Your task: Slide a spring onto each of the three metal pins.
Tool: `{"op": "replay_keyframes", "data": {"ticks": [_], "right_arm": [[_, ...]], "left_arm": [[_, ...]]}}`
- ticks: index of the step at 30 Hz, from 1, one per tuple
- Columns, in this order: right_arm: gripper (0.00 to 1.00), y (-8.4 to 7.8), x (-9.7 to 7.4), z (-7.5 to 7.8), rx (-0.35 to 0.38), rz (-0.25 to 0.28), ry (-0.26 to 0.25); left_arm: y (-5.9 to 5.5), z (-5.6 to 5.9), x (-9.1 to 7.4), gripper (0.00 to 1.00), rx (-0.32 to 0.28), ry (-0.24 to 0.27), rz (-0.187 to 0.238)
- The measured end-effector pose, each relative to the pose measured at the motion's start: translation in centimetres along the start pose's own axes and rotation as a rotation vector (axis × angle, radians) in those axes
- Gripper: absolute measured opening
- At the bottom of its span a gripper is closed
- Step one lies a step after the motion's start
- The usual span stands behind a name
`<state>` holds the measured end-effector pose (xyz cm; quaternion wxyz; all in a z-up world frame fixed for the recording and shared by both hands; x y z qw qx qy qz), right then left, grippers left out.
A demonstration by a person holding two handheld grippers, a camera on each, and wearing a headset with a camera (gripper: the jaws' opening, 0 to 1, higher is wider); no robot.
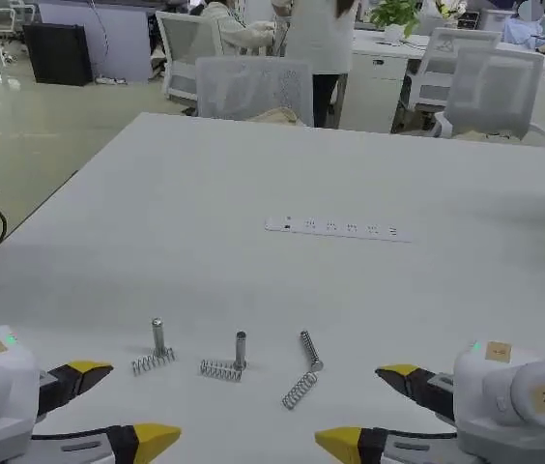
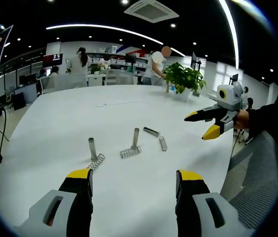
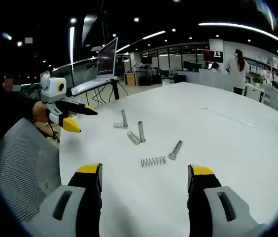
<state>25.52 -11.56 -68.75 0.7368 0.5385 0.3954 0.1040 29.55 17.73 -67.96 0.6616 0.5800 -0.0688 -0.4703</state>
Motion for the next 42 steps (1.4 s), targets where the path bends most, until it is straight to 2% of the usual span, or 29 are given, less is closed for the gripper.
{"op": "replay_keyframes", "data": {"ticks": [18,23,29,37,42], "right_arm": [[0.67,-0.3,0.5,-0.2,-0.004,-0.006,0.020],[0.67,-0.3,0.7,-0.3,-0.012,-0.008,0.031],[0.67,-0.2,0.6,-0.1,-0.002,0.003,0.021],[0.66,-0.4,0.4,0.3,0.013,-0.002,-0.001],[0.66,0.4,0.4,0.6,0.022,0.015,-0.016]], "left_arm": [[-0.4,-0.1,0.2,0.62,0.002,-0.007,-0.025],[-0.6,-0.1,0.4,0.62,0.010,-0.002,-0.046],[-0.8,0.0,0.4,0.62,0.021,0.001,-0.058],[-0.3,-0.4,0.2,0.60,-0.004,0.015,-0.030],[0.0,-1.0,-0.1,0.60,-0.011,0.051,-0.007]]}}
Point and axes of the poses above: the centre of the closed fingertips' face, and the gripper's own axes: x roughly forward along the fingers, z roughly to its right, y roughly out of its top, the point moved 8 cm from there along -x, roughly backward along the fingers, and after that the axes turned 14 degrees about -x, right-handed, at the moved point
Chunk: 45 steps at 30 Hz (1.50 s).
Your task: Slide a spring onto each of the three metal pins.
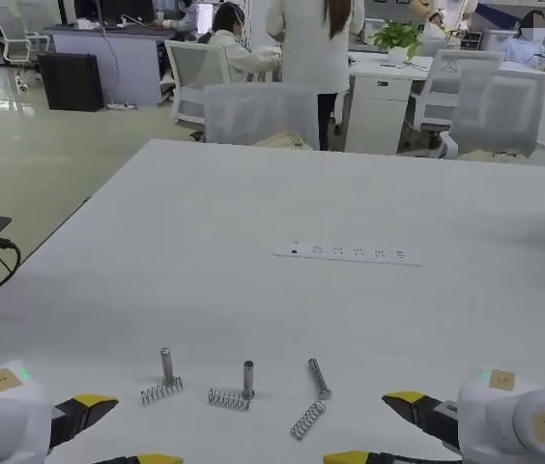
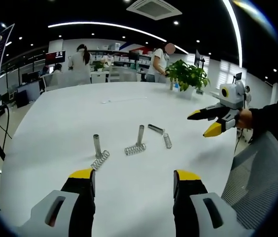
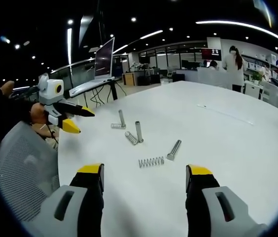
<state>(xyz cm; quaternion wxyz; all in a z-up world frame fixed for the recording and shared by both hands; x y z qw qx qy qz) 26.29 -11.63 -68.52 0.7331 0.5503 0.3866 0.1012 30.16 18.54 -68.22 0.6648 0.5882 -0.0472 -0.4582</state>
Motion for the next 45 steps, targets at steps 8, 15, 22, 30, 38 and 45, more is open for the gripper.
{"op": "replay_keyframes", "data": {"ticks": [8,15,22,30,38,45], "right_arm": [[0.65,0.3,-0.4,-0.1,-0.003,0.010,-0.014],[0.65,0.4,-0.4,0.1,-0.012,-0.005,-0.024],[0.64,0.8,-0.8,0.8,-0.018,0.000,-0.057],[0.63,0.6,-0.5,1.0,-0.022,-0.020,-0.045],[0.61,1.6,0.0,1.4,-0.050,-0.037,-0.028],[0.57,2.3,0.5,2.5,-0.042,-0.044,-0.049]], "left_arm": [[-0.1,0.5,0.0,0.59,0.001,0.002,0.003],[-0.1,0.5,-0.1,0.59,0.029,-0.022,-0.010],[0.9,0.6,-0.1,0.60,0.015,-0.057,0.043],[0.7,-0.3,-0.4,0.60,0.052,-0.057,0.050],[0.7,-0.4,-0.7,0.59,0.021,-0.064,0.066],[0.8,0.1,-0.4,0.59,0.036,-0.081,0.067]]}}
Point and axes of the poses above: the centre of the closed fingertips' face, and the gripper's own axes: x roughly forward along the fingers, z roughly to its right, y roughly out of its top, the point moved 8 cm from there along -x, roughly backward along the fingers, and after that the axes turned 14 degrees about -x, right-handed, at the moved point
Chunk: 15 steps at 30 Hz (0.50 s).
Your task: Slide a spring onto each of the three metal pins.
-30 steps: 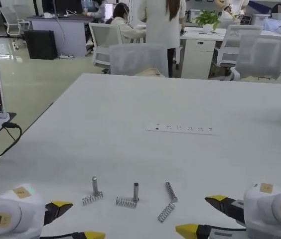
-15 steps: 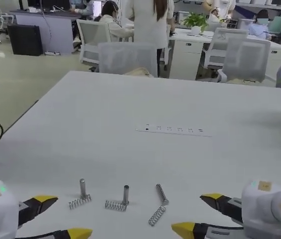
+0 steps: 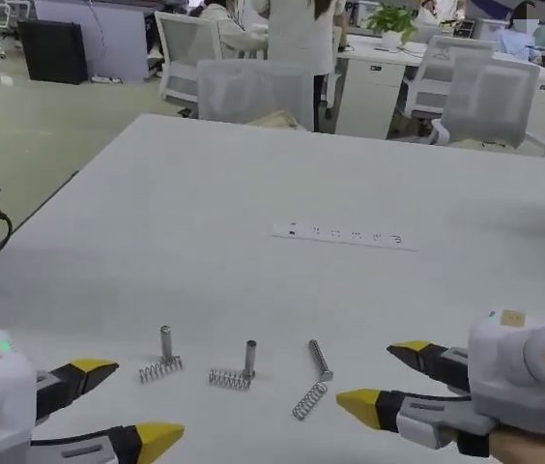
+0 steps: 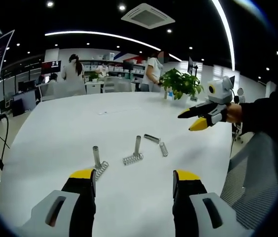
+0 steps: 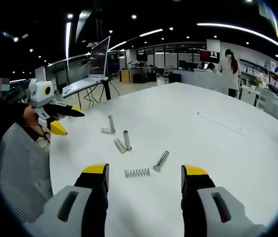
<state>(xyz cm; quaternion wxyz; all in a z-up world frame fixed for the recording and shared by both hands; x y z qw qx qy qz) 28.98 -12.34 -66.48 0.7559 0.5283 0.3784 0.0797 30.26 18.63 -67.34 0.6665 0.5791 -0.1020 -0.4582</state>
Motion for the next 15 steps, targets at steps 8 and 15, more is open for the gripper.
{"op": "replay_keyframes", "data": {"ticks": [8,15], "right_arm": [[0.51,0.3,1.0,0.8,-0.008,-0.038,0.002],[0.47,1.1,2.7,1.3,-0.037,-0.078,0.011]], "left_arm": [[0.0,0.4,0.1,0.59,-0.004,-0.010,0.012],[0.0,0.5,0.1,0.59,-0.005,-0.013,0.016]]}}
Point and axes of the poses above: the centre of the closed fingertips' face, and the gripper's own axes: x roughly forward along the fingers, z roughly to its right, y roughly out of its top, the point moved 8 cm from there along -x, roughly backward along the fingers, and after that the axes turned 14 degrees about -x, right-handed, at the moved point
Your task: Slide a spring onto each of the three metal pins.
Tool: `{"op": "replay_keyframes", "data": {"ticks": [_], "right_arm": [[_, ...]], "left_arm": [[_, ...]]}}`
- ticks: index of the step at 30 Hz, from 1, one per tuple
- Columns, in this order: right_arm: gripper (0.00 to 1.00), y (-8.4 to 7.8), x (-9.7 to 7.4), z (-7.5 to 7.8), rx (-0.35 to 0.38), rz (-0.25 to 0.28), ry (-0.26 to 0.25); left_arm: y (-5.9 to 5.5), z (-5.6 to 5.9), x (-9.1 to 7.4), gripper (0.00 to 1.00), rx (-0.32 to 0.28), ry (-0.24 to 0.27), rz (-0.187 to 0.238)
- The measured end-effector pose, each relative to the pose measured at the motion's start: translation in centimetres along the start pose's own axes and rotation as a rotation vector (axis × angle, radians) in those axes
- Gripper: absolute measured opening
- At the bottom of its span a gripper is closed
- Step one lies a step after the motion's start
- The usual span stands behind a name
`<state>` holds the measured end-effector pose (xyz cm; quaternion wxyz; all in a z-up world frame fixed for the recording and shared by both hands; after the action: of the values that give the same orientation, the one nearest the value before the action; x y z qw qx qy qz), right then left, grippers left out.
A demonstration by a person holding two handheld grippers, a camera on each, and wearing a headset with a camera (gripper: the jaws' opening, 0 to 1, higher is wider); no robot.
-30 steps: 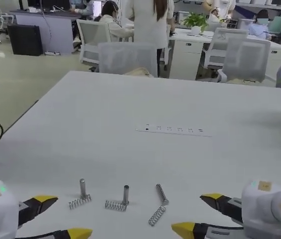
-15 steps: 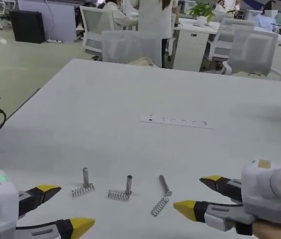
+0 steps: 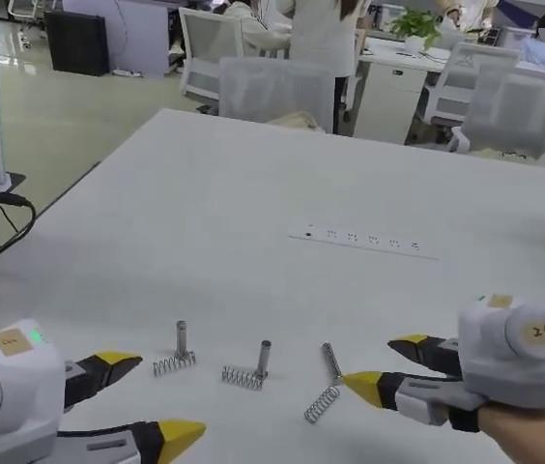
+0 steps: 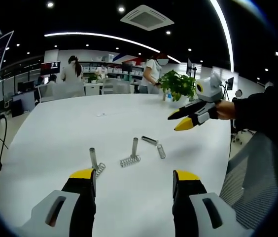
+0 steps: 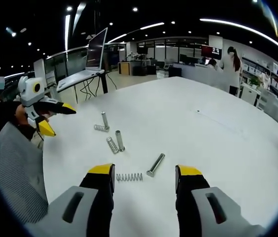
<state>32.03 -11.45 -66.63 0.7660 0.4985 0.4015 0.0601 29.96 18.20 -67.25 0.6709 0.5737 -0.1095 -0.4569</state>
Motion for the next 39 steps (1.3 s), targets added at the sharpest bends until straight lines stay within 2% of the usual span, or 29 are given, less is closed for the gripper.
{"op": "replay_keyframes", "data": {"ticks": [8,22,33,39], "right_arm": [[0.45,0.9,1.9,0.7,-0.019,-0.034,0.018],[0.35,0.8,4.6,1.9,-0.037,-0.120,0.020],[0.28,0.2,6.6,2.7,0.000,-0.212,-0.001],[0.24,0.0,7.7,2.8,0.024,-0.241,-0.003]], "left_arm": [[0.0,0.0,0.0,0.59,0.005,0.000,0.000],[-0.2,0.2,0.2,0.58,0.010,-0.005,-0.004],[-0.3,0.3,0.3,0.58,0.013,-0.011,-0.010],[-0.4,0.3,0.3,0.57,0.016,-0.016,-0.016]]}}
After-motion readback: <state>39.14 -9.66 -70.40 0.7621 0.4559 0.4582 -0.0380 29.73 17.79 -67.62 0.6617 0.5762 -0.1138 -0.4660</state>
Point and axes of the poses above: the centre of the closed fingertips' face, and the gripper's own axes: x roughly forward along the fingers, z roughly to its right, y roughly out of its top, the point moved 8 cm from there along -x, roughly backward along the fingers, and after that the axes turned 14 degrees about -x, right-handed, at the moved point
